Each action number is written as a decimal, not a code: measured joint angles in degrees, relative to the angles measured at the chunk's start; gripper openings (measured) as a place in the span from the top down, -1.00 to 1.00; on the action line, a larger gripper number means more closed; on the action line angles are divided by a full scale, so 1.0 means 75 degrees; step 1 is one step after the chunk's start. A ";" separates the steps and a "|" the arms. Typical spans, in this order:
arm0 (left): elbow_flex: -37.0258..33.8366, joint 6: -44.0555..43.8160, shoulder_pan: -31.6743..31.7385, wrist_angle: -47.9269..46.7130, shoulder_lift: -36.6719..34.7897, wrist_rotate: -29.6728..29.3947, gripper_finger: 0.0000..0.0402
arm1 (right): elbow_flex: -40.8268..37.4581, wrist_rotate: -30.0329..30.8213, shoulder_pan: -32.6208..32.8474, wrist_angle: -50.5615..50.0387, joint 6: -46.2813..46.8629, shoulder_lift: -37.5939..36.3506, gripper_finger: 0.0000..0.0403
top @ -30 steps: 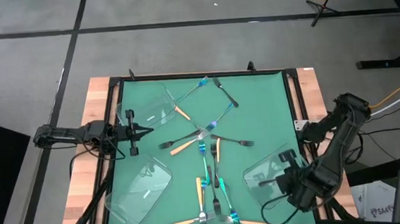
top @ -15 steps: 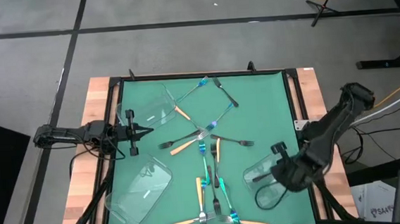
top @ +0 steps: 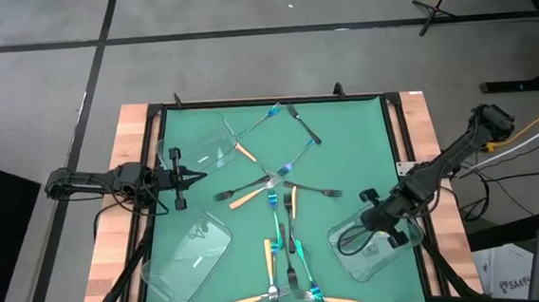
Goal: Sort silverware by color (type)
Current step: Put the black fork into the bottom right transparent bin
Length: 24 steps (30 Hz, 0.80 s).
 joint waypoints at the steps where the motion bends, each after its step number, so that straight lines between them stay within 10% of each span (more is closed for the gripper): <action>1: -0.0002 0.0000 0.0000 0.0000 0.0000 0.0000 1.00 | -0.0087 -0.0030 -0.0030 0.0144 -0.0086 0.0000 1.00; 24: -0.0001 0.0000 -0.0003 0.0000 -0.0002 0.0000 1.00 | -0.1158 0.0789 -0.0101 0.1609 -0.0136 0.0061 1.00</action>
